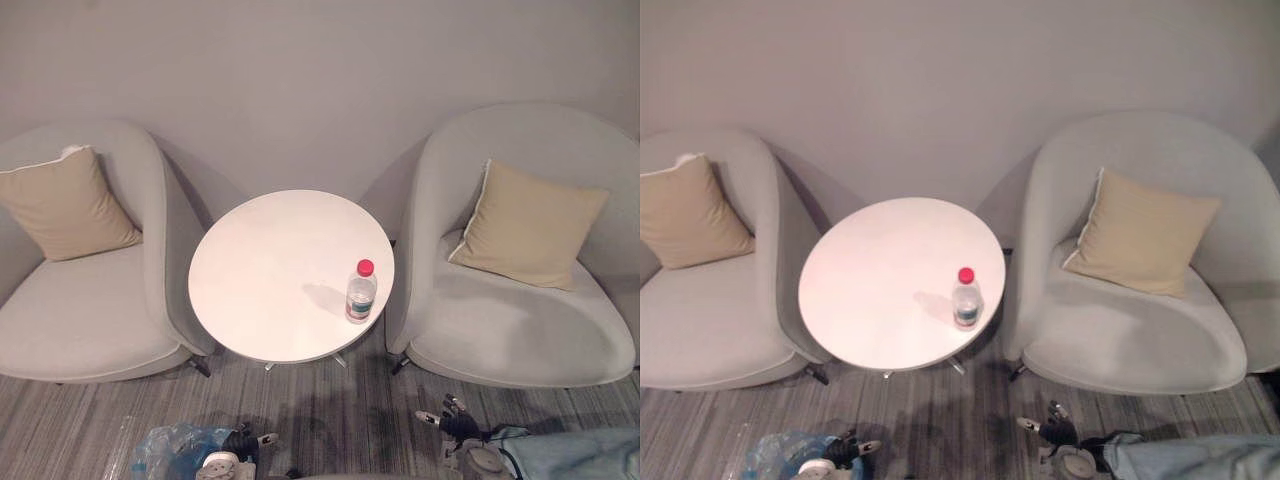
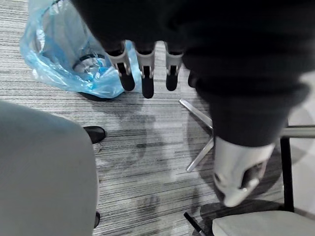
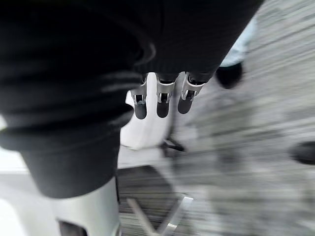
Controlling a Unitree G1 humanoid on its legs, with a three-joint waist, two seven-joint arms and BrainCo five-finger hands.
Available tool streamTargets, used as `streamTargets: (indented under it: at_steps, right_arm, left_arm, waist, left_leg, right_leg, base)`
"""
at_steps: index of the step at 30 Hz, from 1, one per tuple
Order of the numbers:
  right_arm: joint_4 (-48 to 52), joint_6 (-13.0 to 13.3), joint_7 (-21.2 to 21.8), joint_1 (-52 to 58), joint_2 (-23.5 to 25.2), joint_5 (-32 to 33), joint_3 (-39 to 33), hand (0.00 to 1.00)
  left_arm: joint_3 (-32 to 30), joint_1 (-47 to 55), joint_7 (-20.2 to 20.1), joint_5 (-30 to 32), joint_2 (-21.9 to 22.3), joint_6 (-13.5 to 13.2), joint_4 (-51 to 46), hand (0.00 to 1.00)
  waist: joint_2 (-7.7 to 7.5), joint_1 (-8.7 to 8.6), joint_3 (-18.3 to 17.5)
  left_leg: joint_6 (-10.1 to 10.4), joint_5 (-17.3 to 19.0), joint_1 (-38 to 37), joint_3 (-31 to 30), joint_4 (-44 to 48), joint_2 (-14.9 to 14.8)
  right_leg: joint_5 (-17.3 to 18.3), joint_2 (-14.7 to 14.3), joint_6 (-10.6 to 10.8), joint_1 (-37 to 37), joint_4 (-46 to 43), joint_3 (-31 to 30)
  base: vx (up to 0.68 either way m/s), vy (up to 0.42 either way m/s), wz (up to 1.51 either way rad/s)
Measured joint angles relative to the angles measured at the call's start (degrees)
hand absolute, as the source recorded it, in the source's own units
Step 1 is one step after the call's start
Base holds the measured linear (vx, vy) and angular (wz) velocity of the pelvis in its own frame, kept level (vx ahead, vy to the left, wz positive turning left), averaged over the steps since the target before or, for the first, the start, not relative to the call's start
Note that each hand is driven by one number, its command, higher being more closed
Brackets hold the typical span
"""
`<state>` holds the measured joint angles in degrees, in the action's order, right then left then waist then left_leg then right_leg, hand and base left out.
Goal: Gather rubbish on tea table into small bin, then transfer packed bag to large trash can.
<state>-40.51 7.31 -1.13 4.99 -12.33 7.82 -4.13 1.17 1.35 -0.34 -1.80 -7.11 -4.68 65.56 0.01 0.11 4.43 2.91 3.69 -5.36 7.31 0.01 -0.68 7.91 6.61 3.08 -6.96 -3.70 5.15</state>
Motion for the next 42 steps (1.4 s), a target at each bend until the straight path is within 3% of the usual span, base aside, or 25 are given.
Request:
streamTargets:
  at_steps: [3,10,16,21,23,42]
  right_arm:
    - [7.3,1.5,-0.2,-1.0,-1.8,-2.6,0.8,0.0]
    - [11.6,2.5,-0.1,-3.2,-1.3,-11.7,7.2,0.0]
    - [12.6,2.5,-0.4,-5.2,-1.7,-12.3,11.6,0.0]
    - [12.6,2.5,-0.7,-7.3,-1.8,-12.4,14.8,0.0]
    - [12.4,2.5,-1.1,-7.4,-1.8,-12.4,16.0,0.0]
    - [12.5,2.5,-3.9,-11.6,-3.7,-21.4,15.8,0.0]
  left_arm:
    - [0.0,0.6,-0.1,0.0,-0.1,0.0,-0.8,0.0]
    - [0.0,1.1,-1.2,0.6,-0.3,-0.1,-1.4,0.0]
    - [0.1,1.3,-1.2,0.9,-0.3,-0.2,-1.4,0.0]
    - [0.6,1.4,-1.1,1.7,-0.2,-1.2,-1.4,0.0]
    - [0.6,1.5,-1.1,1.7,-0.1,-1.2,-1.8,0.0]
    - [2.2,1.5,-1.1,2.8,-0.3,-1.2,-3.1,0.0]
  waist:
    - [-0.35,0.06,-0.3]
    - [-1.03,0.39,-1.3]
    - [-0.52,0.27,-1.5]
    - [-0.12,0.24,-1.6]
    - [-0.23,0.28,-1.6]
    - [0.52,0.09,-0.4]
  left_leg:
    - [0.0,0.0,0.1,-0.1,0.0,-0.3]
    - [0.0,0.0,1.2,-0.3,0.0,0.2]
    - [-0.2,-0.7,2.3,-1.6,0.0,0.5]
    - [0.1,-6.0,2.2,-3.8,-5.9,0.5]
    - [0.3,-6.6,2.3,-4.9,-5.9,0.2]
    - [0.3,-7.0,3.4,-6.1,-5.9,0.5]
  right_leg:
    - [-1.4,-0.3,0.2,0.1,0.2,-0.6]
    - [-2.8,0.2,0.5,0.4,2.0,-0.6]
    - [-2.7,0.2,0.5,1.1,2.1,0.1]
    - [-2.3,-0.1,1.0,3.1,2.0,1.6]
    - [-2.3,-0.3,1.0,2.9,1.6,2.5]
    - [-2.6,-0.4,1.1,2.8,2.2,2.6]
  base:
    - [0.0,0.0,0.0]
    - [-0.04,0.005,0.01]
    - [-0.1,-0.021,0.04]
    - [-0.15,-0.062,0.22]
    - [-0.13,-0.052,0.23]
    - [-0.01,-0.006,0.03]
